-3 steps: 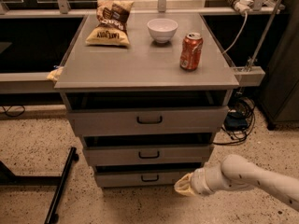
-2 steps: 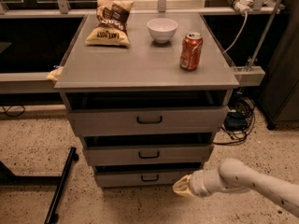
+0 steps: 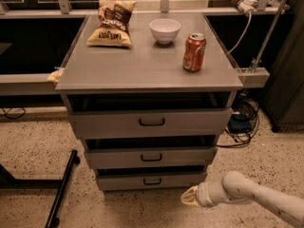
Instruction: Open bottom drawer
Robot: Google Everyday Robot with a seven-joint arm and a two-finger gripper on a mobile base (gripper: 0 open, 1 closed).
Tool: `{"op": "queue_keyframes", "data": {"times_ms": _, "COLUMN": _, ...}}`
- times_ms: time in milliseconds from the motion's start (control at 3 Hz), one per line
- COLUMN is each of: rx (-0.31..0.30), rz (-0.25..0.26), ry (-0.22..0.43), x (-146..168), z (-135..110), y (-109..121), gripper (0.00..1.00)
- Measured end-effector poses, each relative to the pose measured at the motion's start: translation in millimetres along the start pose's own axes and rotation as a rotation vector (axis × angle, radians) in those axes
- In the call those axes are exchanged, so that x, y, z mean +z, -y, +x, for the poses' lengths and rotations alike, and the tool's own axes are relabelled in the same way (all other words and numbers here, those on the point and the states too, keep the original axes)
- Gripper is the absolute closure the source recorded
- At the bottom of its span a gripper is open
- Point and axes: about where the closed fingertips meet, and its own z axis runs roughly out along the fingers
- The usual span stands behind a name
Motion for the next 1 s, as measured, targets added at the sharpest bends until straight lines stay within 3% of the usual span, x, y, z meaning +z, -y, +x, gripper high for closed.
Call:
{"op": "queue_keyframes", "data": {"times_ms": 333, "rx": -0.038, "rz": 0.017, "ry": 0.028, "x": 24, "z": 41, "y": 13, "gripper": 1.0}}
{"op": "queue_keyframes", "data": {"times_ms": 667, "rx": -0.045, "rz": 0.051, "ry": 0.026, "x": 23, "z": 50, "y": 31, "gripper": 0.83}}
{"op": "queue_keyframes", "data": {"times_ms": 1000, "rx": -0.071, "rz": 0.033, "ry": 0.021, "x": 33, "z": 56, "y": 22, "gripper": 0.6}}
